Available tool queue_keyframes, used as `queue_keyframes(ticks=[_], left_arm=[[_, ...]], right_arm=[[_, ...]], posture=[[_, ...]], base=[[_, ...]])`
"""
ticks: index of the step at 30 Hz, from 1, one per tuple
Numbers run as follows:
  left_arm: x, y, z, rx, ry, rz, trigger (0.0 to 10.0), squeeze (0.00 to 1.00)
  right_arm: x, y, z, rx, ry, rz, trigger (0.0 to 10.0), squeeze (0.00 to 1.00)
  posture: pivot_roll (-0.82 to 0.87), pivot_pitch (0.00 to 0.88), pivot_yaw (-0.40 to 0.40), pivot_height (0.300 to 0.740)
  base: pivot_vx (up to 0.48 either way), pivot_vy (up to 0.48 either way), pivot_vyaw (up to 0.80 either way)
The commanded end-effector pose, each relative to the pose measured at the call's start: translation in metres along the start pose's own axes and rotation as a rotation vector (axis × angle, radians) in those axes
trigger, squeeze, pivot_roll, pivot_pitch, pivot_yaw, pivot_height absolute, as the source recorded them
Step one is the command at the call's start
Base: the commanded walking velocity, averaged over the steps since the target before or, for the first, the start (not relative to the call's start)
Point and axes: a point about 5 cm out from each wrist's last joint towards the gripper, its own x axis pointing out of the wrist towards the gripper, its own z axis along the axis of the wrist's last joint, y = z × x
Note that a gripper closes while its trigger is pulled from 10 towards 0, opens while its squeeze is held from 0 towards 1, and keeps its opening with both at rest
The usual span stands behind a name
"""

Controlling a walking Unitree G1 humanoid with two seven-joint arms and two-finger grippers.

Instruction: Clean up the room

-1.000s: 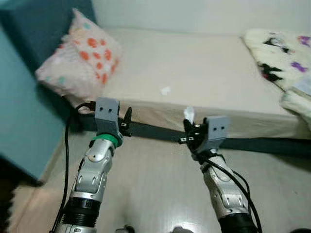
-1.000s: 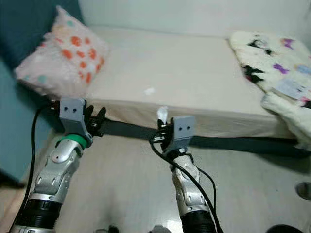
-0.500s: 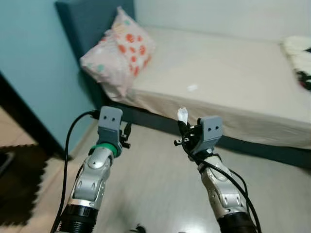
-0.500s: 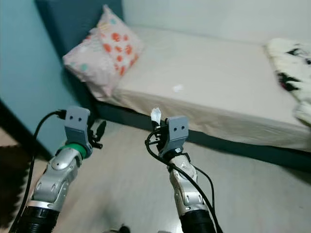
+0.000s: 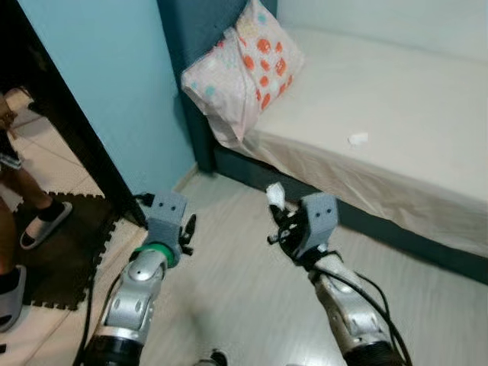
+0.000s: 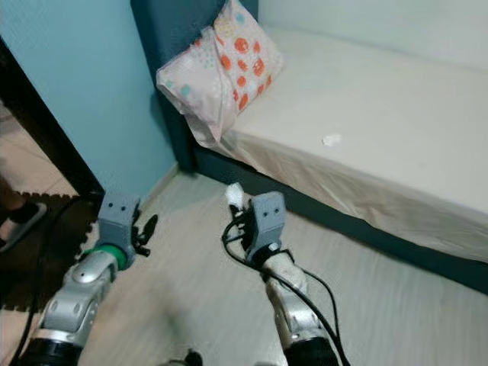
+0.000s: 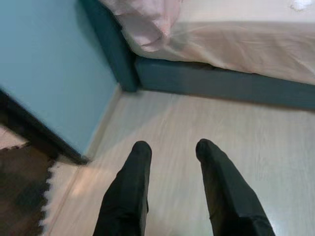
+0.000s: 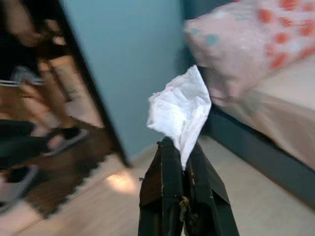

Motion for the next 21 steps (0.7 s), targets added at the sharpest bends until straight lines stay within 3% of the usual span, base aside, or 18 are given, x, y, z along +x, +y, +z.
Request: queue_keyframes(ticks=[1, 6, 14, 21], left_arm=[[-0.002, -0.003, -0.007, -0.005, 0.032, -0.011, 10.0, 0.0], [0.0, -0.002, -0.006, -0.003, 0.037, 0.0, 10.0, 0.0], [0.0, -0.002, -0.005, -0.008, 0.034, 0.01, 10.0, 0.0], [-0.002, -0.005, -0.003, -0.028, 0.027, 0.005, 10.0, 0.0]], right_arm=[[-0.002, 0.006, -0.006, 0.012, 0.03, 0.046, 10.0, 0.0], [0.001, 0.019, 0.0, 0.015, 0.03, 0.187, 10.0, 0.0], [-0.004, 0.023, 0.0, -0.016, 0.06, 0.311, 10.0, 0.0], [-0.005, 0.019, 0.002, -0.011, 0.055, 0.302, 10.0, 0.0]], posture=[[-0.11, 0.0, 0.082, 0.74], [-0.11, 0.0, 0.087, 0.74], [-0.1, 0.0, 0.087, 0.74], [-0.1, 0.0, 0.087, 0.74]], base=[[0.0, 0.0, 0.77], [0.0, 0.0, 0.77], [0.0, 0.0, 0.77], [0.0, 0.0, 0.77]])
